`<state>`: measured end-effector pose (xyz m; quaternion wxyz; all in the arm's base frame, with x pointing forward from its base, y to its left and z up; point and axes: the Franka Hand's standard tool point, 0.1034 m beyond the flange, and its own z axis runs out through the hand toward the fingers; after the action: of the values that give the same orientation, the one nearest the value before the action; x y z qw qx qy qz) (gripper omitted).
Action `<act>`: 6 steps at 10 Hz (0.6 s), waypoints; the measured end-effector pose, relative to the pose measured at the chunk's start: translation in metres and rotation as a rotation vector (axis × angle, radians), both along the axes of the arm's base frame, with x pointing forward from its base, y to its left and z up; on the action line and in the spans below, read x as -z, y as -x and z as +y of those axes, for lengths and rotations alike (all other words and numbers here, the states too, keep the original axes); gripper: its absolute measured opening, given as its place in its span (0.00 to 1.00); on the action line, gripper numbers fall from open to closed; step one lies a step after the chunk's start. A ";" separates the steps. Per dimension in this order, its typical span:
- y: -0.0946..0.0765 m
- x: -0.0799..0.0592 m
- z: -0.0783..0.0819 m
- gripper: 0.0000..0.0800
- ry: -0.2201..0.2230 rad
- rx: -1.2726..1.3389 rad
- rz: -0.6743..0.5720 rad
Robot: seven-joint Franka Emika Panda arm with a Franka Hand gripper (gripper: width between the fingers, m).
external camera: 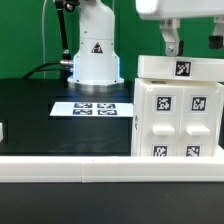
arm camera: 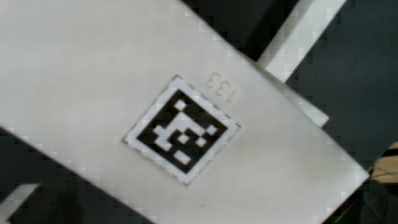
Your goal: Assemble cabinet
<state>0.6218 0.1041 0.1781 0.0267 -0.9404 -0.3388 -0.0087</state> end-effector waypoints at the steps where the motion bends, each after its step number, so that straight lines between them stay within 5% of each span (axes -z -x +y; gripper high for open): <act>1: 0.000 0.001 -0.001 1.00 0.010 -0.085 -0.011; 6: 0.002 0.007 -0.011 1.00 0.020 -0.407 -0.026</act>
Offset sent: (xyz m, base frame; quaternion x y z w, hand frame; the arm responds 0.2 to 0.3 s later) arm -0.0066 0.0007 -0.0060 0.0182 0.0076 -0.1419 0.9897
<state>0.6198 0.0928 0.1711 0.0145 -0.8527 -0.5221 -0.0118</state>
